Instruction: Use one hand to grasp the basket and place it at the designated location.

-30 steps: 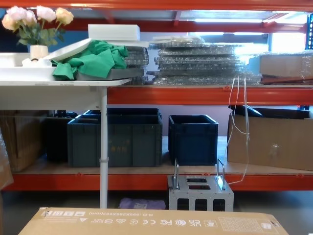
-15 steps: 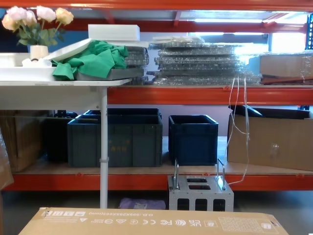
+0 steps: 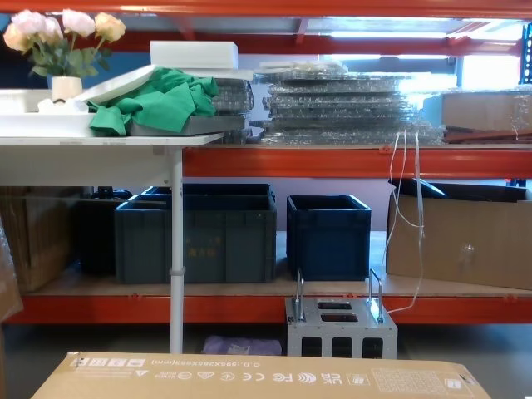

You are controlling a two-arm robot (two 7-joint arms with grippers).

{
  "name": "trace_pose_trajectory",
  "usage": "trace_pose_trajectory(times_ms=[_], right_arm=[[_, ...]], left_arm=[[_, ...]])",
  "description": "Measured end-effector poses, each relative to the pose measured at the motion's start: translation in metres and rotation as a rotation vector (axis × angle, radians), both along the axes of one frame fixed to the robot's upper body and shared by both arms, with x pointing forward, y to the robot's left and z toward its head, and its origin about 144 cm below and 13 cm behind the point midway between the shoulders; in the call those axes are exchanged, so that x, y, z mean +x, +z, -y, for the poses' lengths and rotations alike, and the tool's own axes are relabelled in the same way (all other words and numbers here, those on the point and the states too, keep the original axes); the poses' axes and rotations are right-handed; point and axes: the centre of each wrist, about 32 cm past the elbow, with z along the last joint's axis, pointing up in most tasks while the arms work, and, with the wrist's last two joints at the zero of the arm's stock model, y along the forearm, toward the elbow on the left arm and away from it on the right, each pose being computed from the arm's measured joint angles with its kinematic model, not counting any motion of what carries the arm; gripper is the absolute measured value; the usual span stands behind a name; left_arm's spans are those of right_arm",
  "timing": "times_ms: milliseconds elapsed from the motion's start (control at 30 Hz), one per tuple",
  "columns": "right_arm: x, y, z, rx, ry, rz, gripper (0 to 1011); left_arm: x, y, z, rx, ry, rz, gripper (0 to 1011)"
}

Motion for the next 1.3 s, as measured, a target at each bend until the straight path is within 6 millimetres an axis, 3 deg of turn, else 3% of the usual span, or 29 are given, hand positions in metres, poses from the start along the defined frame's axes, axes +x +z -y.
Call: trace_pose_trajectory(times_ms=[1300], right_arm=[[-0.005, -0.028, -0.007, -0.005, -0.017, -0.105, 1001]], left_arm=[[0.000, 0.000, 0.000, 0.000, 0.000, 0.000, 0]])
